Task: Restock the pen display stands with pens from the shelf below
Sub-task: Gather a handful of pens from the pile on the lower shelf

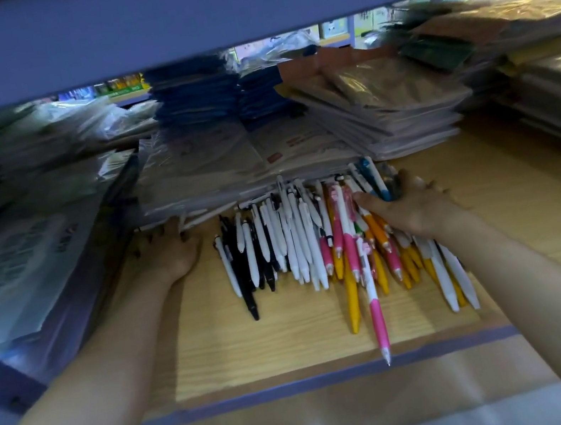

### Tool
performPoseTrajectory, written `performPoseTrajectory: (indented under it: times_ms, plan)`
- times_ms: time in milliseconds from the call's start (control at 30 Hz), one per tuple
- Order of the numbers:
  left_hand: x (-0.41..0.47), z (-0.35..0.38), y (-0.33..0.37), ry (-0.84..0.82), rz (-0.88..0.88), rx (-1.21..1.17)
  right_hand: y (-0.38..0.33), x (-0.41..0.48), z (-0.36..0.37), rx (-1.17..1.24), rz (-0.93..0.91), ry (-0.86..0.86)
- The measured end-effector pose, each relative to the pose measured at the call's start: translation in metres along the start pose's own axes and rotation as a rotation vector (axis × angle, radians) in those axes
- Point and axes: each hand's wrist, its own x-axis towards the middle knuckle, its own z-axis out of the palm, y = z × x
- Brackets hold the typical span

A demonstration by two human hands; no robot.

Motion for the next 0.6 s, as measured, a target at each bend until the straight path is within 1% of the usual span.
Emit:
performPoseTrajectory:
  times_ms: [67, 167, 233, 333, 367, 400, 433, 467, 500, 533, 567, 600]
  plan:
    - [-0.005, -0.002, 0.003, -0.018, 0.008, -0.040, -0.003, -0.002, 0.001, 0.008, 0.011, 0.001]
    - [-0.028, -0.005, 0.027, -0.069, 0.069, -0.271, -0.009, -0.007, 0.003, 0.033, 0.032, -0.009]
    - [-0.050, -0.005, 0.043, -0.039, 0.094, -0.421, -0.015, -0.011, 0.005, 0.039, 0.046, -0.014]
    - [-0.074, -0.012, 0.054, 0.080, 0.080, -0.552, -0.026, -0.018, 0.009, 0.056, 0.054, -0.019]
    - [-0.084, -0.016, 0.054, 0.160, 0.081, -0.545, -0.029, -0.021, 0.010, 0.058, 0.052, -0.022]
    - [-0.099, -0.017, 0.057, 0.248, 0.120, -0.493, -0.031, -0.023, 0.011, 0.059, 0.048, -0.026]
    - [-0.120, -0.018, 0.065, 0.320, 0.215, -0.423, -0.033, -0.025, 0.011, 0.062, 0.047, -0.028]
    - [-0.146, -0.015, 0.076, 0.313, 0.352, -0.368, -0.034, -0.025, 0.012, 0.070, 0.051, -0.028]
    - [-0.175, -0.011, 0.089, 0.253, 0.494, -0.313, -0.035, -0.025, 0.012, 0.075, 0.055, -0.026]
    - [-0.200, -0.007, 0.103, 0.188, 0.597, -0.232, -0.036, -0.025, 0.011, 0.079, 0.058, -0.024]
    - [-0.217, -0.002, 0.116, 0.147, 0.645, -0.138, -0.036, -0.026, 0.010, 0.083, 0.058, -0.024]
    - [-0.224, 0.003, 0.124, 0.135, 0.655, -0.074, -0.036, -0.027, 0.010, 0.091, 0.055, -0.024]
